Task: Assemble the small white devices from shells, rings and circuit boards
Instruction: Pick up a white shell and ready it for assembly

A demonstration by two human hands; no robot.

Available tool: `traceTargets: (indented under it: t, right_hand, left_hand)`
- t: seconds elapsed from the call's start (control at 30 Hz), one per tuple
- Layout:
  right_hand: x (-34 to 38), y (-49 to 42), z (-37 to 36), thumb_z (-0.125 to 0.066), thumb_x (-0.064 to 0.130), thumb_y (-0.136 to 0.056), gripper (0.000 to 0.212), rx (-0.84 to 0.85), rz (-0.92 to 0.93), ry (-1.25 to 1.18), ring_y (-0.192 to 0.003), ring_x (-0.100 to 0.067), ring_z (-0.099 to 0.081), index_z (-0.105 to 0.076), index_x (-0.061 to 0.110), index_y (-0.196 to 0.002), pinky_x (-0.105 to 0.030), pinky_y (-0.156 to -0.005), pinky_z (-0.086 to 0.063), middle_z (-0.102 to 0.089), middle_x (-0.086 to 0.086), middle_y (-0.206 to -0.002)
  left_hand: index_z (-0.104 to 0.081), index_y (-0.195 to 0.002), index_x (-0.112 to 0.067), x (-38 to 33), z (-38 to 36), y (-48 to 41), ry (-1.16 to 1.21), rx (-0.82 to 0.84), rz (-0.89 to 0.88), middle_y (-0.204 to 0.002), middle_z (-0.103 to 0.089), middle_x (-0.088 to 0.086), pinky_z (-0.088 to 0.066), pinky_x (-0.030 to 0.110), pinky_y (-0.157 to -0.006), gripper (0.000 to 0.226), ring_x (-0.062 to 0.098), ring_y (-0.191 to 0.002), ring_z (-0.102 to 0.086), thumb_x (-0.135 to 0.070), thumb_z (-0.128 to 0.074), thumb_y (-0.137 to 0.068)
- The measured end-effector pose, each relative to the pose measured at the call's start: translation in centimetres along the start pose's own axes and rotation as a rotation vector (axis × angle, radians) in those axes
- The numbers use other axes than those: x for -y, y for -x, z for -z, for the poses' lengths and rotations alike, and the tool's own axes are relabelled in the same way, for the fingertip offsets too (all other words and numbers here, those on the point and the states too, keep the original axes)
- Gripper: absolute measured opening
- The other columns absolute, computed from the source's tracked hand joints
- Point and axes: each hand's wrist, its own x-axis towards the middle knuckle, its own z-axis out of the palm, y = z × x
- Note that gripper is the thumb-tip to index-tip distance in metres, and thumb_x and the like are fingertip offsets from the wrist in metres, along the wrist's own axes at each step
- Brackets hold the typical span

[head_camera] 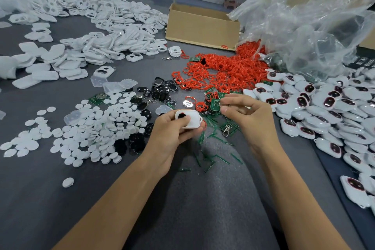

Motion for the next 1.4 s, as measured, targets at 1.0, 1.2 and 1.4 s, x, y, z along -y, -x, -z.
traceTargets:
  t: [1.0,1.2,1.4]
  right_hand:
    - [-0.1,1.9,-3.3,-0.077,0.001,-0.074,0.026,0.131,0.244,0.317,-0.076,-0.008,-0.061,-0.075,0.018,-0.093,-0.021,-0.067,-0.046,-0.071,0.004,-0.089]
    - [0.3,0.8,-1.6,-0.074,0.001,-0.078,0.022,0.009,0.109,0.048,-0.066,-0.001,-0.059,-0.073,0.016,-0.093,-0.014,-0.065,-0.047,-0.07,0.003,-0.077]
    - [-1.9,-0.2,0.3,-0.074,0.009,-0.079,0.02,-0.034,-0.06,0.572,-0.072,-0.009,-0.061,-0.076,0.015,-0.098,-0.024,-0.077,-0.049,-0.073,-0.005,-0.084]
  left_hand:
    - [-0.064,-0.09,-0.002,-0.2,-0.3,0.1,0.083,0.027,0.061,-0.082,-0.071,0.012,-0.06,0.03,-0.071,0.031,0.019,-0.074,-0.068,-0.011,-0.036,-0.103]
    - [-0.059,-0.103,0.011,-0.2,-0.4,0.0,0.166,-0.001,0.093,-0.099,-0.067,0.027,-0.062,0.034,-0.071,0.03,0.035,-0.085,-0.068,-0.011,-0.038,-0.103]
    - [-0.059,-0.103,0.005,0.0,-0.2,-0.2,0.093,0.02,0.084,-0.105,-0.065,0.026,-0.061,0.031,-0.075,0.017,0.034,-0.094,-0.07,0.003,-0.043,-0.099]
